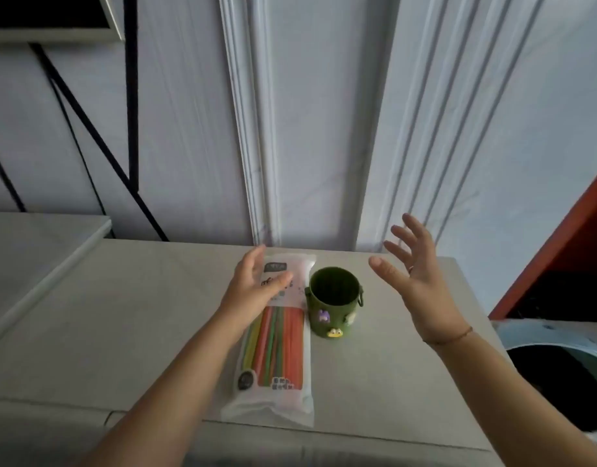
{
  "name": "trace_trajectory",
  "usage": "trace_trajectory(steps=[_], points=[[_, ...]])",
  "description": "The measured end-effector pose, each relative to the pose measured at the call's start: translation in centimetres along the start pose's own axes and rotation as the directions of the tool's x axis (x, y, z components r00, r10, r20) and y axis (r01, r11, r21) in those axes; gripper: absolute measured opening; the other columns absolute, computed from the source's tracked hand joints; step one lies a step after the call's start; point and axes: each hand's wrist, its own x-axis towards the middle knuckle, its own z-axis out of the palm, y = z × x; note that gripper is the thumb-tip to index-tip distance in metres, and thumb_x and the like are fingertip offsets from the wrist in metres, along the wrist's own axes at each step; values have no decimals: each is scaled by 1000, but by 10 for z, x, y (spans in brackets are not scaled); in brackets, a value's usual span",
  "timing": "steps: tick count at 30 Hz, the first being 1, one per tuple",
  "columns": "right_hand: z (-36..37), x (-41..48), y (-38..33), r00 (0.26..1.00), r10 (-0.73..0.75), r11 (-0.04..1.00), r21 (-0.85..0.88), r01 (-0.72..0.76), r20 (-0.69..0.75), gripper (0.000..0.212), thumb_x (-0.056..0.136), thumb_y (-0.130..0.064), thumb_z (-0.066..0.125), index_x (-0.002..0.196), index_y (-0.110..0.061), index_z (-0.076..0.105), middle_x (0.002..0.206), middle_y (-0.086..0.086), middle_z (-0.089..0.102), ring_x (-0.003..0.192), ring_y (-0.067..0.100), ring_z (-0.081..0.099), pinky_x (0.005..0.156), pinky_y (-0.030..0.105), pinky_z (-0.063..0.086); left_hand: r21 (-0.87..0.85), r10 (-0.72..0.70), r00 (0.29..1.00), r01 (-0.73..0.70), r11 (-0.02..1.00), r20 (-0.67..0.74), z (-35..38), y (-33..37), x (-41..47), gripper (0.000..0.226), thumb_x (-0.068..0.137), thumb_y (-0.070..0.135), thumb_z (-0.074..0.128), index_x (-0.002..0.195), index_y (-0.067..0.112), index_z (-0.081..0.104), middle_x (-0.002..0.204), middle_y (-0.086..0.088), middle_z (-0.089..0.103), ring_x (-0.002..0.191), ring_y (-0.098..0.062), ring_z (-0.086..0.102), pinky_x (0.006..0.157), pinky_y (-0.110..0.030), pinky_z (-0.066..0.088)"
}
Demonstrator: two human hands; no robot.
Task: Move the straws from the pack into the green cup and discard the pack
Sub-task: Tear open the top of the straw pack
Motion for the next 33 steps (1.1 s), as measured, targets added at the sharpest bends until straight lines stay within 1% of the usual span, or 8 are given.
trace_trajectory(steps=[4,8,10,14,17,21,27,33], points=[[6,-30,-5,999,34,999,19,-34,4,84,71,-39,70,141,-37,25,139,-9,39,123,10,46,101,34,41,213,-232,972,236,948,-43,3,-3,-20,73,75,39,76,135,25,39,118,7,50,100,-15,54,78,-33,49],[17,-50,0,997,72,996,43,-73,6,76,78,-27,72,139,-38,28,138,-8,40,123,13,47,105,42,41,331,-404,911,407,851,-83,9,-9,-33,85,69,41,81,135,13,36,130,-8,52,113,-28,57,92,-45,51],[22,-56,1,996,87,994,62,-86,-5,73,79,-26,71,138,-37,30,137,-6,42,123,14,48,104,41,42,262,-434,896,443,858,-93,11,-9,-36,80,67,38,83,129,11,41,125,-9,55,107,-28,61,88,-42,52],[31,-62,-1,995,101,991,96,-98,-25,69,81,-22,71,138,-33,34,136,-4,44,122,14,49,95,27,45,14,-506,861,507,862,-37,4,-8,-40,38,67,21,85,92,10,60,99,-12,71,75,-23,69,69,-36,57],[39,-60,-8,995,93,988,122,-90,-18,65,82,-16,70,136,-30,37,133,-5,46,119,11,50,84,17,46,-33,-521,853,521,853,-18,-10,-4,-45,36,67,15,84,96,7,63,88,-10,72,71,-24,70,61,-33,56],[56,-54,-20,997,78,988,132,-78,9,50,83,-14,68,125,-32,47,120,-10,55,104,-4,57,71,8,49,-129,-452,889,441,888,-73,-30,6,-53,31,71,13,80,98,8,65,92,-10,74,79,-27,72,80,-43,58],[92,-43,-40,976,109,991,61,-123,188,42,84,-28,67,124,-26,52,119,-8,58,111,8,56,78,17,46,-228,-220,962,181,957,-162,-37,38,-71,26,74,14,78,97,17,67,86,-1,75,75,-20,73,71,-37,60],[109,-32,-54,967,177,984,-37,-173,181,62,79,-37,70,131,-27,38,111,-10,55,84,9,61,59,16,49,-178,-64,981,31,984,-183,-32,52,-86,28,74,21,79,98,26,65,87,8,74,74,-8,72,64,-26,57]])
